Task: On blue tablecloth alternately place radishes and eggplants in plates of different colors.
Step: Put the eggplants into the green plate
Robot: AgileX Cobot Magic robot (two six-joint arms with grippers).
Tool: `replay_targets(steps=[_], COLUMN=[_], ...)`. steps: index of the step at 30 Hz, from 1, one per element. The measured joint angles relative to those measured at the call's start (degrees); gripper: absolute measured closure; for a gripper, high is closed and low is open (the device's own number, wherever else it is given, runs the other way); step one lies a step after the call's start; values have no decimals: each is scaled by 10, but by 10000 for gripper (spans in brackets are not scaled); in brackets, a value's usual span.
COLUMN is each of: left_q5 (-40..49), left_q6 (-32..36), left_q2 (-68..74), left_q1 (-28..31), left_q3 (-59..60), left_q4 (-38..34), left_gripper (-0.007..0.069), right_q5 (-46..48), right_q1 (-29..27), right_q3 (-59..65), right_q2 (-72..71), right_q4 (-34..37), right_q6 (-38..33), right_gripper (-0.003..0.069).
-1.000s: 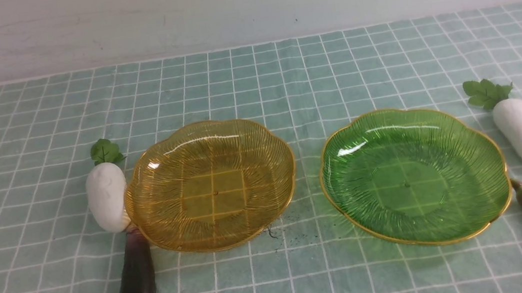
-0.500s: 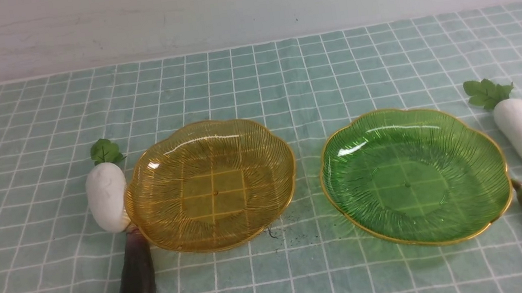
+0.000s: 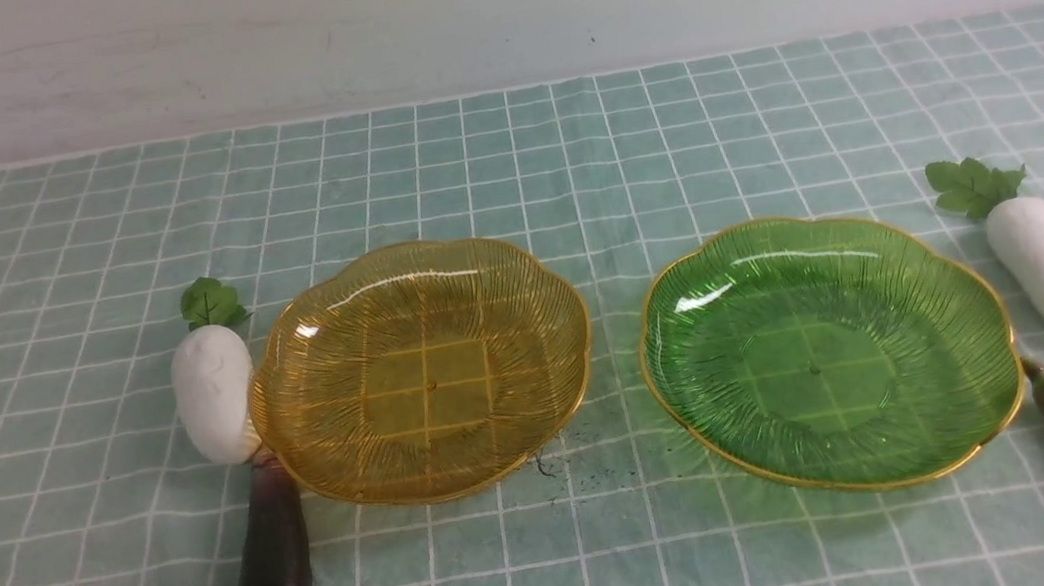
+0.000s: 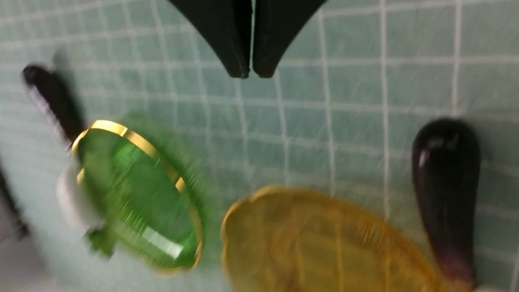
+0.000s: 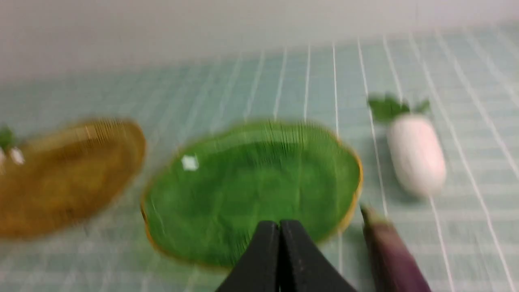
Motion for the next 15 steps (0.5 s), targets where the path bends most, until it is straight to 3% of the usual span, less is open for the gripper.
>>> replay_targets(steps=[3, 10, 13, 15], left_q5=[58, 75, 69, 62], left_q6=[33, 82, 87, 90], left_q2=[88, 183, 189, 189], left_q1=[0, 0, 0, 0], left_q3=[-18, -26, -26, -26], left_q4=[17, 17, 17, 16], left_gripper=[632, 632, 631, 631], right_q5=[56, 23, 3, -24], right_q1=[0, 0, 0, 0], right_q3=[-25, -66, -73, -74], right_q2=[122, 286, 331, 372], right_q4=[-68, -116, -120, -127], right_q6=[45, 100, 112, 117], right_gripper=[674, 663, 631, 572])
